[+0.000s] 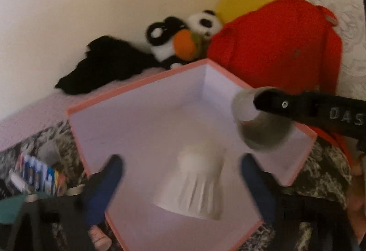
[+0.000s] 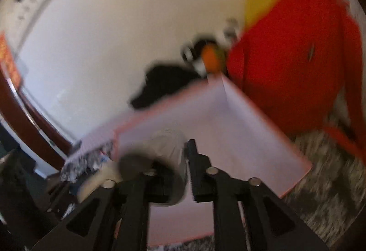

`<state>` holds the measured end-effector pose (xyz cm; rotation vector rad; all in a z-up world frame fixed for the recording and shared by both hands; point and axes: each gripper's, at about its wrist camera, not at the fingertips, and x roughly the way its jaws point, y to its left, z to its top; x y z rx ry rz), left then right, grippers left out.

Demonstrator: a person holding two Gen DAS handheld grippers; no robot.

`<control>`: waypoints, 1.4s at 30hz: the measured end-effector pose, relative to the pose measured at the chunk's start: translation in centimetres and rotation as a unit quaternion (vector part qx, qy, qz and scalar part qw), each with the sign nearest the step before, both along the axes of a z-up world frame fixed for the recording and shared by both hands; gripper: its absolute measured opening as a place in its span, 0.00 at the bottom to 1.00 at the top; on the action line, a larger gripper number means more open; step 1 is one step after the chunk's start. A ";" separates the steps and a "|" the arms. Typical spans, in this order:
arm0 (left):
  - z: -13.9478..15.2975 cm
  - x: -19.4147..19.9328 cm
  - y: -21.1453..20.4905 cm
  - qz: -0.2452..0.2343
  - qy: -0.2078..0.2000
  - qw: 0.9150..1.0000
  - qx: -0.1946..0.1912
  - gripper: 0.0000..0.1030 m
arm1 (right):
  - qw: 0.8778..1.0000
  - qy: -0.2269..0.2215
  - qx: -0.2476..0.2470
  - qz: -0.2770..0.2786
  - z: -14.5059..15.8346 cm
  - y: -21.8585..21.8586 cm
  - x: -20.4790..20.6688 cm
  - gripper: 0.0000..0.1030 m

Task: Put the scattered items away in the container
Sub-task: 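Carry both white cups over the pink box and open both grippers, then grasp the dark green packet with the left gripper while the right grasps the clear container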

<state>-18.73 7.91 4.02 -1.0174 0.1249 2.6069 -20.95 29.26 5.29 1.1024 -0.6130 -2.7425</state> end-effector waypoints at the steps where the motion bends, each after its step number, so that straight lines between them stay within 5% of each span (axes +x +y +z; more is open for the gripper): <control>1: 0.2 0.2 -0.4 0.007 0.004 1.000 -0.003 0.91 | 1.000 0.003 0.003 -0.010 0.1 0.3 0.0 0.68; 7: 1.4 2.5 -5.2 0.060 0.020 0.998 0.001 0.92 | 0.996 0.077 -0.029 -0.018 3.5 1.0 2.6 0.76; 13: 0.5 6.8 -15.3 0.154 0.026 0.988 0.004 0.96 | 0.996 0.072 -0.033 0.045 3.4 -4.3 3.0 0.79; 19: -0.8 10.9 -25.2 0.246 0.029 0.969 0.010 0.98 | 0.988 0.057 -0.042 0.135 2.5 -11.2 2.9 0.85; 24: -7.0 11.4 -31.1 0.279 -0.044 0.957 0.061 0.98 | 0.967 -0.003 -0.035 0.251 -2.3 -21.6 2.1 0.85; 30: -12.5 12.1 -32.2 0.276 -0.125 0.952 0.033 0.98 | 0.938 -0.081 0.028 0.334 -10.3 -31.7 2.8 0.85; 37: -16.5 13.3 -31.8 0.276 -0.159 0.948 -0.003 0.98 | 0.930 -0.132 0.045 0.340 -15.7 -36.3 3.2 0.85; 42: -17.5 13.4 -32.6 0.293 -0.147 0.945 -0.009 0.98 | 0.926 -0.169 -0.012 0.337 -17.2 -36.8 2.4 0.85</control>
